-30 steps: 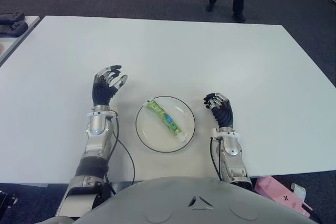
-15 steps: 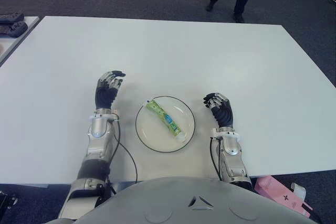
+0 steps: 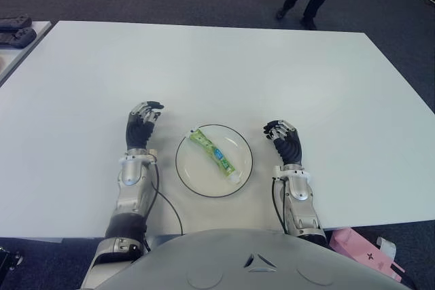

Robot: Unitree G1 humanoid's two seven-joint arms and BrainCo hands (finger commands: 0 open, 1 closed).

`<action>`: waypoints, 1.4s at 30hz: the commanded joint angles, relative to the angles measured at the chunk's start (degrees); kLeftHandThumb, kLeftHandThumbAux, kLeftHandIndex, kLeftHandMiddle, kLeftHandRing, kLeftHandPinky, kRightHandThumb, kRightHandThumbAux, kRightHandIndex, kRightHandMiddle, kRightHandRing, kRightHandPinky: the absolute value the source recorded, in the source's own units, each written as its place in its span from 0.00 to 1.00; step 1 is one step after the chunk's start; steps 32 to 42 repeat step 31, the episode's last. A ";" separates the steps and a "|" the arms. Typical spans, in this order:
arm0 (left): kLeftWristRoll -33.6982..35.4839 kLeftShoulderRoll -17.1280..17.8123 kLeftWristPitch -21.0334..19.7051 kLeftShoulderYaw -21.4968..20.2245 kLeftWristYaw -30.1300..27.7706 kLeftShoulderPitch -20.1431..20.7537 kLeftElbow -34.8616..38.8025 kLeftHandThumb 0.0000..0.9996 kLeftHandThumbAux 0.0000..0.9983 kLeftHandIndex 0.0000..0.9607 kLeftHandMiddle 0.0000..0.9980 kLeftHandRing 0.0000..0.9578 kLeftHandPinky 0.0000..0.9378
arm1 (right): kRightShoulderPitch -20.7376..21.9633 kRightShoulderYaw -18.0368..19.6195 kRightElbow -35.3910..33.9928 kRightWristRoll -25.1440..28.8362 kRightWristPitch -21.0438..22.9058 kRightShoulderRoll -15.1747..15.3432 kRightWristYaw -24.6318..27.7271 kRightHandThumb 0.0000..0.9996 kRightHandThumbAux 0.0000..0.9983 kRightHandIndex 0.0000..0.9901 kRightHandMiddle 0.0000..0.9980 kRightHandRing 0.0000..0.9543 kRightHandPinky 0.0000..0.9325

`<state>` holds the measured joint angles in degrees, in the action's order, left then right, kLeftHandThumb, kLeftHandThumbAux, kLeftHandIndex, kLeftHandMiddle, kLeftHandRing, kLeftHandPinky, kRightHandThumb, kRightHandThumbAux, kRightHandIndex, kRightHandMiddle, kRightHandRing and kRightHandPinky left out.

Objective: Put the toothpaste on the table into the plate.

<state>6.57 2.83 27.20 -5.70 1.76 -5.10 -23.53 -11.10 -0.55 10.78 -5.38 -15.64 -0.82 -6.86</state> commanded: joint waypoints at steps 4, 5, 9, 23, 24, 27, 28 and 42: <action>-2.43 -1.07 -2.05 0.26 0.79 -1.80 0.92 0.70 0.72 0.45 0.53 0.53 0.52 | -0.28 0.20 1.18 -0.23 0.82 -0.05 -0.34 0.70 0.73 0.44 0.51 0.51 0.51; -2.71 -1.16 -2.12 0.27 0.91 -1.96 1.00 0.70 0.72 0.45 0.53 0.52 0.52 | -0.27 0.19 1.21 -0.25 0.82 -0.04 -0.34 0.70 0.73 0.44 0.51 0.51 0.51; -4.10 -1.65 -2.42 0.38 1.76 -2.58 1.27 0.70 0.72 0.45 0.52 0.52 0.51 | -0.28 0.12 1.23 -0.42 0.82 0.05 -0.41 0.70 0.73 0.44 0.51 0.51 0.53; -5.82 -3.14 -1.45 0.37 2.96 -4.04 1.31 0.71 0.72 0.45 0.52 0.55 0.59 | -0.66 -0.29 0.56 0.02 1.02 0.38 0.41 0.70 0.73 0.44 0.50 0.51 0.51; -5.89 -3.22 -1.45 0.39 3.02 -4.18 1.47 0.71 0.72 0.45 0.52 0.56 0.60 | -0.67 -0.28 0.55 0.08 1.01 0.36 0.45 0.70 0.73 0.44 0.50 0.51 0.50; -6.08 -3.41 -1.48 0.38 3.11 -4.49 1.85 0.70 0.72 0.45 0.52 0.57 0.60 | -0.70 -0.27 0.52 0.21 0.99 0.30 0.56 0.70 0.73 0.44 0.50 0.50 0.50; -6.14 -3.49 -1.49 0.38 3.14 -4.61 1.98 0.70 0.72 0.45 0.52 0.57 0.60 | -0.71 -0.27 0.50 0.25 0.97 0.28 0.60 0.70 0.73 0.44 0.50 0.50 0.50; -6.41 -3.70 -1.68 0.45 3.30 -5.00 2.65 0.70 0.72 0.45 0.53 0.58 0.60 | -0.70 -0.24 0.46 0.28 1.11 0.19 0.61 0.70 0.73 0.44 0.50 0.50 0.51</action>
